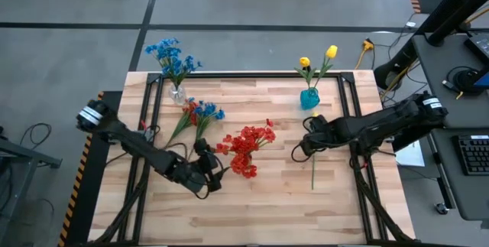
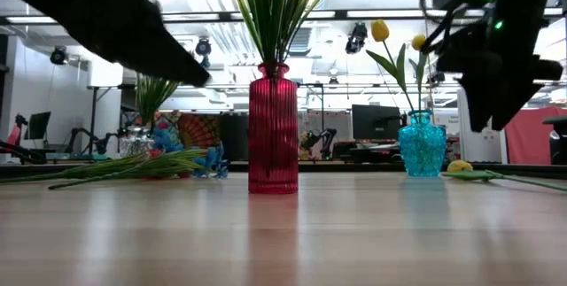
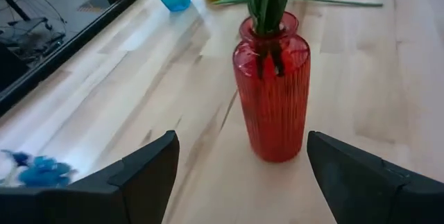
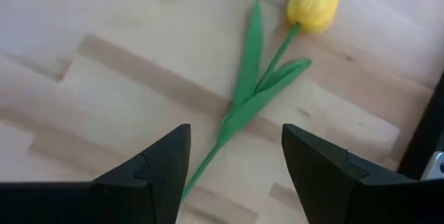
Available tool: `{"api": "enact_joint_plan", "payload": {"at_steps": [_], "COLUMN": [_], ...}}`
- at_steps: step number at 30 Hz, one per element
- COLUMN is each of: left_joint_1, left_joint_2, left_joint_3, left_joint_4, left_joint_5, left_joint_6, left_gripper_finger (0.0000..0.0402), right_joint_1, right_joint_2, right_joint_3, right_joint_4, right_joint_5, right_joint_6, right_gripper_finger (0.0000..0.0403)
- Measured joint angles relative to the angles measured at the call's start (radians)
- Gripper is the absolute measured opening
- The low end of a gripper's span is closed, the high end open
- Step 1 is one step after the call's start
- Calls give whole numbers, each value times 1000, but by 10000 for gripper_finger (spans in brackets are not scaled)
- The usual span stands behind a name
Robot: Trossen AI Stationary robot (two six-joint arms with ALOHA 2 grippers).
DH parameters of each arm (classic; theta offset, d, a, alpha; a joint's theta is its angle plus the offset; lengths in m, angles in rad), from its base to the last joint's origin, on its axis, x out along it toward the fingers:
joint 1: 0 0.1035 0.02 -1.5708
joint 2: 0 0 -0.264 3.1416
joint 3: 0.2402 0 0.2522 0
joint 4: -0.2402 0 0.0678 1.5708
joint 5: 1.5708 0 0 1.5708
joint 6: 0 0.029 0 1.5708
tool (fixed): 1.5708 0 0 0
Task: Sort flowers into vase by color
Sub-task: Put the yellow tulip into the blue vase
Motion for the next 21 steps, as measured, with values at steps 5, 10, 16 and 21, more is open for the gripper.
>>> {"api": "enact_joint_plan", "payload": {"at_steps": [5, 10, 16, 21], "left_joint_1": [-14, -13, -13, -12], "left_joint_2": [-175, -335, -445, -485], "left_joint_3": [0, 0, 0, 0], "left_joint_4": [-241, -452, -538, -574], "left_joint_5": [75, 117, 119, 97], "left_joint_6": [-106, -314, -391, -388], "left_gripper_finger": [298, 298, 297, 297], "right_joint_1": [-69, -128, -163, -184], "right_joint_2": [69, 108, 92, 90], "right_joint_3": [-13, -49, -137, -208], "right_joint_4": [8, 49, 187, 303], "right_joint_5": [12, 14, 5, -5], "right_joint_6": [-2, -36, -65, -55], "right_gripper_finger": [219, 219, 219, 219]}}
